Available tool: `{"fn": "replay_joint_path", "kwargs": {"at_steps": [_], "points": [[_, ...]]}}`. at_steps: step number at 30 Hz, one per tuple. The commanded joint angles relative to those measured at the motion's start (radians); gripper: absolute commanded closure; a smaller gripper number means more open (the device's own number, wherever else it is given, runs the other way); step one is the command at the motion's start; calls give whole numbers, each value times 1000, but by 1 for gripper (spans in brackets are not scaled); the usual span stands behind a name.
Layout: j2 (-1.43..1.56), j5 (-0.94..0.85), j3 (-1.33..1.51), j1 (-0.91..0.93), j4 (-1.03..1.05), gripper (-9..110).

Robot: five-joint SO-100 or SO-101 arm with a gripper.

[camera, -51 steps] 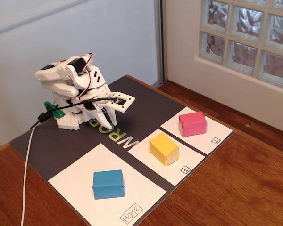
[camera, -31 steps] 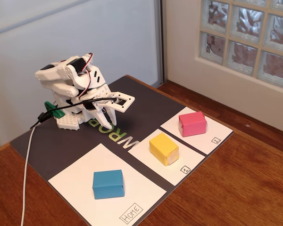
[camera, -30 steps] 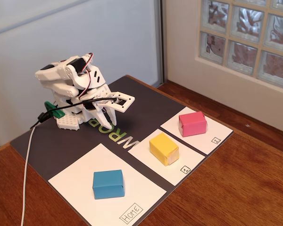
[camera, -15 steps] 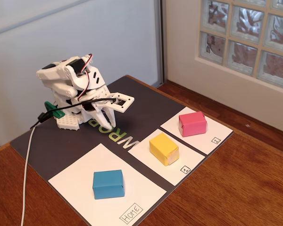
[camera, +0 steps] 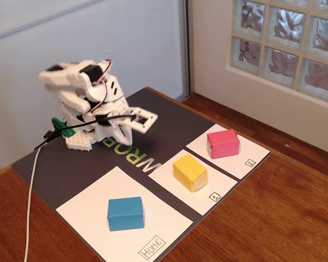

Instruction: Move box red to home

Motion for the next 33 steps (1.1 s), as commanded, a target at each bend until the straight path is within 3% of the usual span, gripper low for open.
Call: {"fn": "replay_joint_path", "kwargs": {"at_steps": [1,9,21,33], "points": [[-236,-40,-272,8,-23,102],[-721,-169,-813,-14,-11,102],[-1281,-371,-1385,-115,41,102],[-1712,-333,-1876,-308,209,102]]}}
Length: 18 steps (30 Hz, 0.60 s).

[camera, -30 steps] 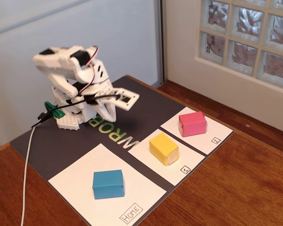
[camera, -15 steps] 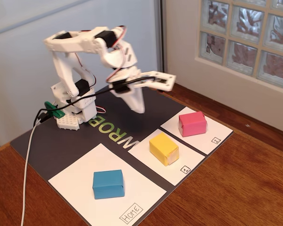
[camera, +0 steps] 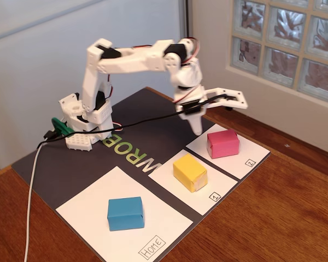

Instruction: Move box red to home

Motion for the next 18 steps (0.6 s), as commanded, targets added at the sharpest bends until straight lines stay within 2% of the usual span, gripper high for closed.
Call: {"fn": "replay_joint_path", "kwargs": {"at_steps": [1,10,16,18], "points": [[-55,46,-153,-63,15,102],[-198,164,-279,-183,49,102],[-276,169,-342,-224,51,101],[-350,137,-466,-229,101,101]]}}
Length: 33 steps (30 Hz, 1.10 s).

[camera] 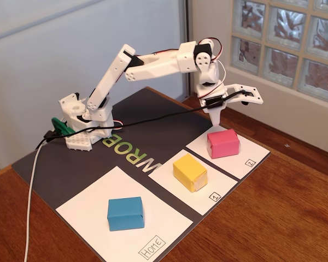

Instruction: Move box red to home

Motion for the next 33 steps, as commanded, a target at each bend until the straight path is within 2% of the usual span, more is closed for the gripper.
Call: {"fn": "replay_joint_path", "kwargs": {"at_steps": [1,2,4,6,8,12,20,27,28,30,33], "points": [[-98,-48,-262,-15,84,101],[-166,-66,-388,-15,132,101],[-282,-78,-597,-14,201,89],[-287,-81,-603,-14,210,75],[-279,-84,-603,-12,219,68],[-256,-83,-603,-12,218,67],[-245,-64,-603,-20,267,56],[-270,-14,-607,-60,321,56],[-290,-6,-643,-69,341,56],[-446,14,-928,-87,425,55],[-436,15,-927,-103,422,57]]}}
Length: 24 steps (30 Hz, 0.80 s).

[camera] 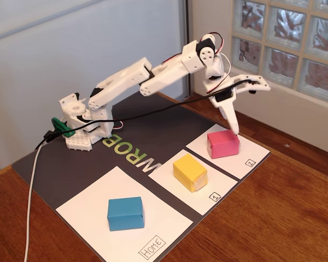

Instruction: Move box red to home

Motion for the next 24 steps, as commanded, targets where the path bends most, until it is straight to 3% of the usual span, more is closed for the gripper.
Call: {"fn": "replay_joint_path", "kwargs": {"at_steps": [1,7,15,24], "points": [[17,2,-107,-15,161,57],[14,-28,-86,5,167,57],[239,-72,291,31,167,57],[244,-80,364,54,166,57]]}}
